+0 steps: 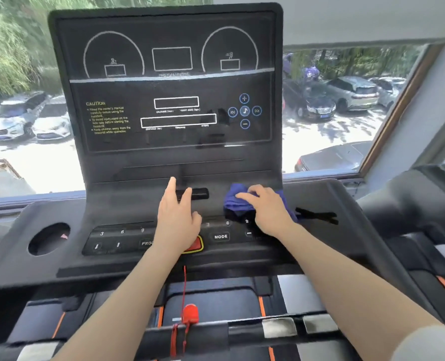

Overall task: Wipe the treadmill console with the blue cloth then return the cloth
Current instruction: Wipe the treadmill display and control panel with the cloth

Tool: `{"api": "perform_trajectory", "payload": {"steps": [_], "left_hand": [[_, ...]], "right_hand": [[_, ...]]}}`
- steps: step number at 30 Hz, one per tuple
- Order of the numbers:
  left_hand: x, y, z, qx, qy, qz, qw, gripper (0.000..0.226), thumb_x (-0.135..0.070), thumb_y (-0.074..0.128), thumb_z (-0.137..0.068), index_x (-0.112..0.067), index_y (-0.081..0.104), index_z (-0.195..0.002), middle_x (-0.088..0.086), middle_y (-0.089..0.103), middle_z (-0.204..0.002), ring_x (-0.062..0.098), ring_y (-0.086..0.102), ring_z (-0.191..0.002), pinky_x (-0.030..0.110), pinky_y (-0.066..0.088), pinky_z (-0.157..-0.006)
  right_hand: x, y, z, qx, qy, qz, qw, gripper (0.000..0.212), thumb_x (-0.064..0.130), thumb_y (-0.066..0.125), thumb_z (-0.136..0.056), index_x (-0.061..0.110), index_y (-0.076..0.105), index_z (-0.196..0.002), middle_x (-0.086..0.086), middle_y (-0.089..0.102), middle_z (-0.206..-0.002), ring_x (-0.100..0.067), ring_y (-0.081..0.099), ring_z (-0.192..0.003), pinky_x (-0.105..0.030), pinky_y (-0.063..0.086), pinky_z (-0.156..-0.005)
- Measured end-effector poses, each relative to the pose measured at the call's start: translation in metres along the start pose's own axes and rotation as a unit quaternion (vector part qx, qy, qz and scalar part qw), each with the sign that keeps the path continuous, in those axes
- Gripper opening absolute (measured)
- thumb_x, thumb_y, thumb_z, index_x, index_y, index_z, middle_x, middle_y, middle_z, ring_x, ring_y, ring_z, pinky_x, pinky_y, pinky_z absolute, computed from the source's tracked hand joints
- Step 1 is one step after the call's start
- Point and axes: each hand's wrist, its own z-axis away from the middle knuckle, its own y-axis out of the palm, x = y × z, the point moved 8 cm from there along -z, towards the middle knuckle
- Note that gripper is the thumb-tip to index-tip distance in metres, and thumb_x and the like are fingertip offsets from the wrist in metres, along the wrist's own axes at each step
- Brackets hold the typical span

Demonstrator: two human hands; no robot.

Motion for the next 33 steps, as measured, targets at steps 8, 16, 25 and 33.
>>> {"api": "perform_trajectory", "payload": {"steps": [8,16,25,33], "left_hand": [[-0.061,-0.006,0.08,0.105,0.165,0.154,0.969,0.044,-0.013,0.045,-0.094,-0.007,0.039,-0.137,0.01,0.014,-0.153,0.027,0.027,-0.136,0.022,0.018,-0.109],[-0.196,-0.006,0.241,0.319,0.336,0.362,0.809,0.053,-0.037,0.044,-0.081,-0.014,0.047,-0.129,-0.008,0.051,-0.118,0.001,0.046,-0.108,0.015,0.034,-0.094],[-0.343,-0.037,0.41,0.417,0.505,0.405,0.638,0.074,-0.029,0.064,-0.075,-0.022,0.031,-0.14,-0.013,0.052,-0.117,-0.01,0.048,-0.107,0.007,0.035,-0.093],[-0.458,-0.026,0.575,0.428,0.568,0.363,0.602,0.07,0.003,0.054,-0.079,-0.021,0.03,-0.14,-0.01,0.053,-0.12,0.01,0.056,-0.102,0.014,0.043,-0.088]], "right_hand": [[0.056,-0.018,0.115,0.139,0.154,-0.175,0.962,0.052,-0.01,0.041,-0.08,0.016,0.062,-0.119,-0.006,0.059,-0.119,-0.019,0.051,-0.108,-0.022,0.036,-0.087],[0.086,-0.103,0.351,-0.143,0.41,-0.394,0.81,0.031,0.005,0.047,-0.066,-0.001,0.062,-0.092,-0.01,0.061,-0.081,-0.015,0.053,-0.074,-0.029,0.04,-0.07],[0.121,-0.211,0.565,-0.254,0.46,-0.368,0.767,0.026,0.023,0.056,-0.081,0.006,0.064,-0.099,-0.001,0.066,-0.094,-0.012,0.061,-0.086,-0.029,0.046,-0.082],[0.102,-0.261,0.773,-0.376,0.534,-0.342,0.675,0.022,0.03,0.049,-0.095,0.015,0.061,-0.084,-0.012,0.058,-0.086,-0.021,0.047,-0.083,-0.038,0.037,-0.075]]}}
